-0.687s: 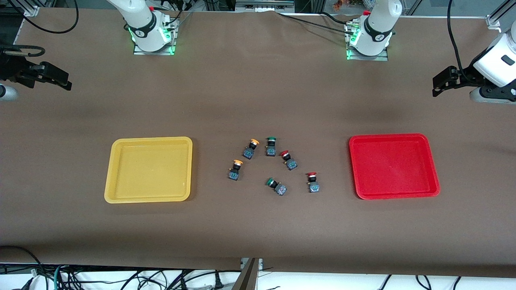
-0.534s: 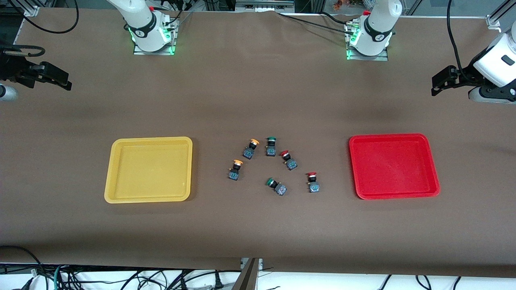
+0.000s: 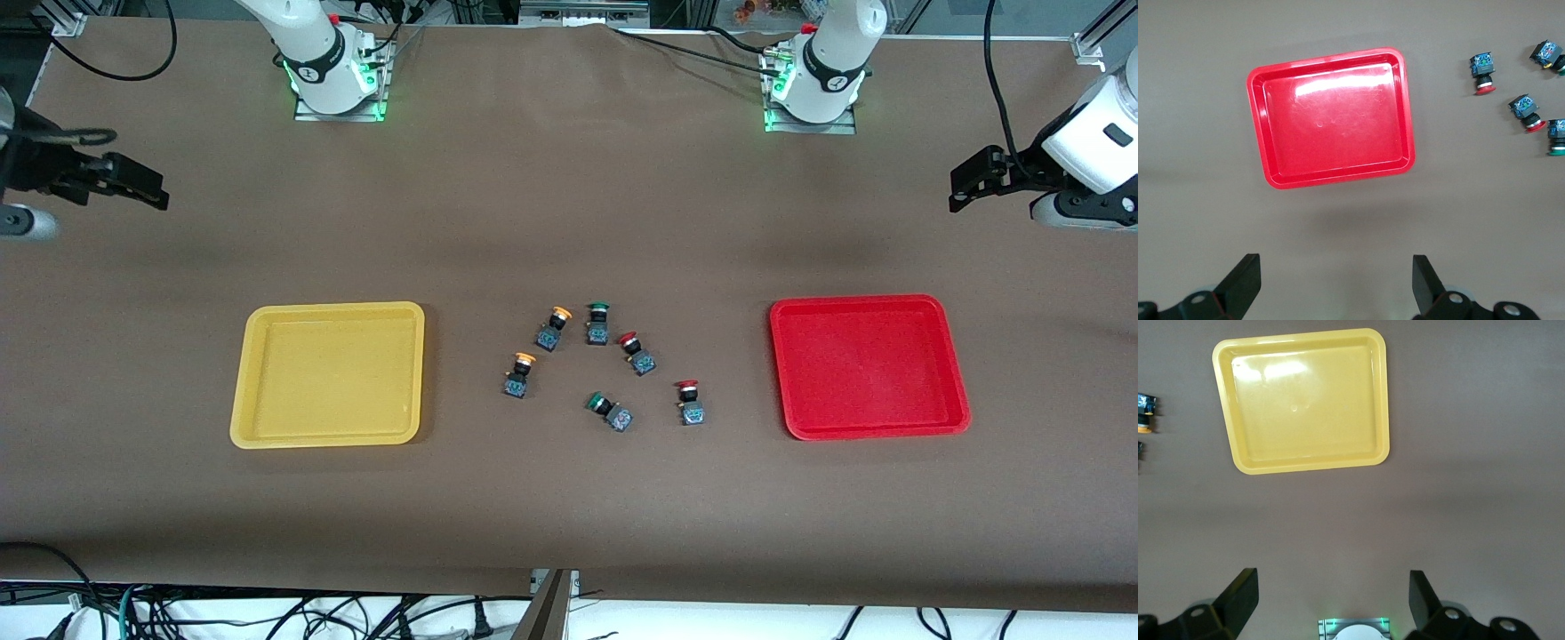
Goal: Place red and yellow buttons in trays
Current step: 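Move the right gripper and the left gripper toward the buttons, then grasp a yellow-cap button with the right gripper while the left gripper grasps a red-cap button, then lower the yellow button into the yellow tray while the left gripper places red, then grasp another yellow button with the right gripper while the left gripper grasps red, then place the yellow button in the yellow tray while the left gripper places red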
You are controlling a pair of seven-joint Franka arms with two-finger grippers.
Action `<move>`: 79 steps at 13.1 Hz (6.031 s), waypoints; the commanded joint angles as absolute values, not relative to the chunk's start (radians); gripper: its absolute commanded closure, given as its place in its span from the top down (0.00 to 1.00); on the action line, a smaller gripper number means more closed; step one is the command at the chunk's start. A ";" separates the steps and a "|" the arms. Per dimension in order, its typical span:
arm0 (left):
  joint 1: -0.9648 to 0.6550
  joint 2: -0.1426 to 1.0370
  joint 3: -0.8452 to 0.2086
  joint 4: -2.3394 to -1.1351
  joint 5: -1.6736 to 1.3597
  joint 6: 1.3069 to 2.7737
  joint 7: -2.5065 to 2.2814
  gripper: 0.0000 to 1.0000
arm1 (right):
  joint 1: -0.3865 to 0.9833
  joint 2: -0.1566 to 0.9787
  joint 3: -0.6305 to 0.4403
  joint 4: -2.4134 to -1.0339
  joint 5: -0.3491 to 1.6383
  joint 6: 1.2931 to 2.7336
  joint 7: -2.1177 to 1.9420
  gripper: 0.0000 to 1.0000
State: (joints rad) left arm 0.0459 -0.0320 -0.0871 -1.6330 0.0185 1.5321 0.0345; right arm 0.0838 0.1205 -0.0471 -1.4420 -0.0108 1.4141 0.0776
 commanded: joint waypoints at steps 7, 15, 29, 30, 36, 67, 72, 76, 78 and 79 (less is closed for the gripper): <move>0.037 -0.015 -0.092 -1.634 -0.003 1.528 0.044 1.00 | 0.276 0.469 -0.032 -1.434 -0.005 1.799 0.341 1.00; -0.178 0.585 -0.100 -1.361 -0.051 1.944 -0.239 1.00 | 0.520 0.745 -0.032 -1.364 -0.008 2.245 0.790 1.00; -0.316 0.903 -0.087 -1.357 0.099 2.361 -0.307 1.00 | 0.606 0.930 -0.035 -1.331 -0.020 2.468 0.848 0.49; -0.318 0.905 -0.087 -1.362 0.103 2.359 -0.293 0.83 | 0.609 0.936 -0.035 -1.331 -0.020 2.473 0.848 0.46; -0.324 0.843 -0.081 -1.358 0.101 2.212 -0.298 0.00 | 0.560 0.870 -0.049 -1.330 -0.014 2.328 0.703 0.00; -0.448 0.867 -0.118 -1.351 0.055 2.188 -0.910 0.85 | 0.650 0.837 0.015 -1.447 0.072 2.414 1.067 1.00; -0.462 0.867 -0.127 -1.358 0.055 2.140 -0.887 0.31 | 0.678 0.859 0.015 -1.440 0.074 2.418 1.086 0.18; -0.402 0.792 -0.120 -1.339 0.052 1.987 -0.778 0.00 | 0.634 0.821 0.009 -1.437 0.066 2.354 1.040 0.00; -0.315 0.706 -0.123 -1.339 0.048 1.860 -0.642 0.01 | 0.556 0.792 0.008 -1.419 0.071 2.248 0.877 0.00; -0.261 0.675 -0.124 -1.339 0.045 1.798 -0.538 0.01 | 0.504 0.788 0.006 -1.417 0.072 2.208 0.773 0.00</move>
State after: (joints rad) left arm -0.3585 0.7788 -0.1113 -1.3057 0.0395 1.9075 -0.6966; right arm 0.5986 0.8210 -0.0048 -1.4177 0.0576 2.2915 0.9358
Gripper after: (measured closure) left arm 0.595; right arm 0.590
